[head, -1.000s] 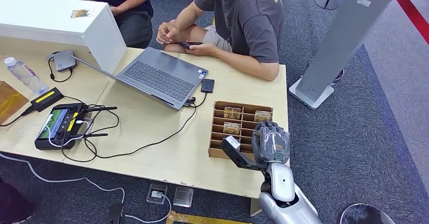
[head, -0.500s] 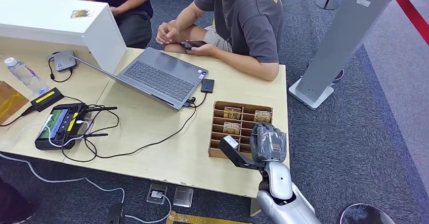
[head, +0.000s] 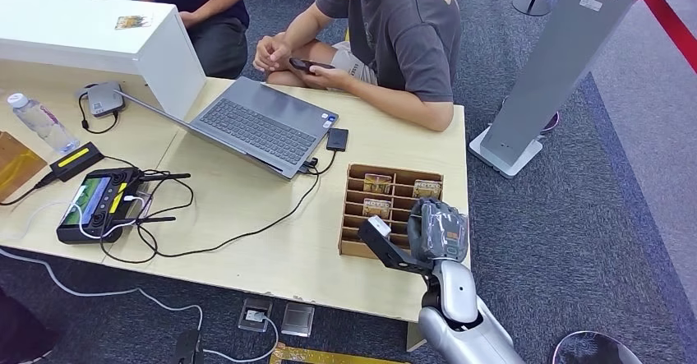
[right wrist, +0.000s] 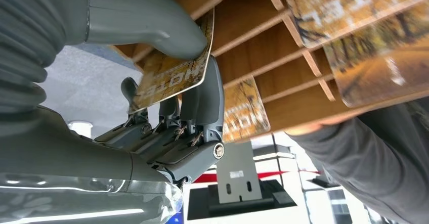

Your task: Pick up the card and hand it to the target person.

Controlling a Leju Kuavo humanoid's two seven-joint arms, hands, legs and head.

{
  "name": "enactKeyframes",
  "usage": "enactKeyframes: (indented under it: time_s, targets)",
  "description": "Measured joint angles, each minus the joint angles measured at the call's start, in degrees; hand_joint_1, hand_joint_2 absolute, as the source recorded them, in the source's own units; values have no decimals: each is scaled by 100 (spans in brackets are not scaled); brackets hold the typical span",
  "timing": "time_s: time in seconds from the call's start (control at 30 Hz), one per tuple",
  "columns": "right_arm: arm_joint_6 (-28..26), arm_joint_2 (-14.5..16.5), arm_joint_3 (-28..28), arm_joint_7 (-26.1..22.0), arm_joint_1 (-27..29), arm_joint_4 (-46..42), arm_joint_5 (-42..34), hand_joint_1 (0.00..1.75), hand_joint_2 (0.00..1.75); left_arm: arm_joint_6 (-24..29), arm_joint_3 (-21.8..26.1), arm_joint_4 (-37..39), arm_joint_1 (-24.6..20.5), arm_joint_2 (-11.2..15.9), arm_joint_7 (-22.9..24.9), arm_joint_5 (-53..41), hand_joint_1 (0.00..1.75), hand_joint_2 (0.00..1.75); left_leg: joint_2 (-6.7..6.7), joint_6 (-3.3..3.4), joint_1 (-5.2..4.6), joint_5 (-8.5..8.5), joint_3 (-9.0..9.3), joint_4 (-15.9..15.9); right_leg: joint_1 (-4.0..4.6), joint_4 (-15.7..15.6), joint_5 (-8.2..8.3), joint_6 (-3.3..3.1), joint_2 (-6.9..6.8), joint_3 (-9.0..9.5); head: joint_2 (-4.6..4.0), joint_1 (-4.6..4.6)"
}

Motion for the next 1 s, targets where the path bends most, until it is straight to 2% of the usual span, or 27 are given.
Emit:
enactKeyframes:
  time_s: [0.3,0.53,0.83,1.0]
  targets:
    - [69,-101,14,-25,72,-799,36,144,175,30,0,0,1,0,0,40,0,0,0,0,0,0,0,0,0,0,0,0,0,0,0,0]
    - [61,-237,10,-60,107,-1637,228,140,175,99,0,0,3,0,0,68,0,0,0,0,0,0,0,1,0,0,0,0,0,-1,0,1]
    - [-68,-360,9,-212,127,-2428,116,140,175,72,1,0,2,0,-42,63,0,0,0,0,0,0,0,1,0,0,0,0,0,-1,0,0]
    - [-141,-386,8,-417,-91,-2501,-53,151,175,-35,0,0,2,0,-50,-7,0,0,0,0,0,0,-2,1,0,0,0,0,0,1,0,2]
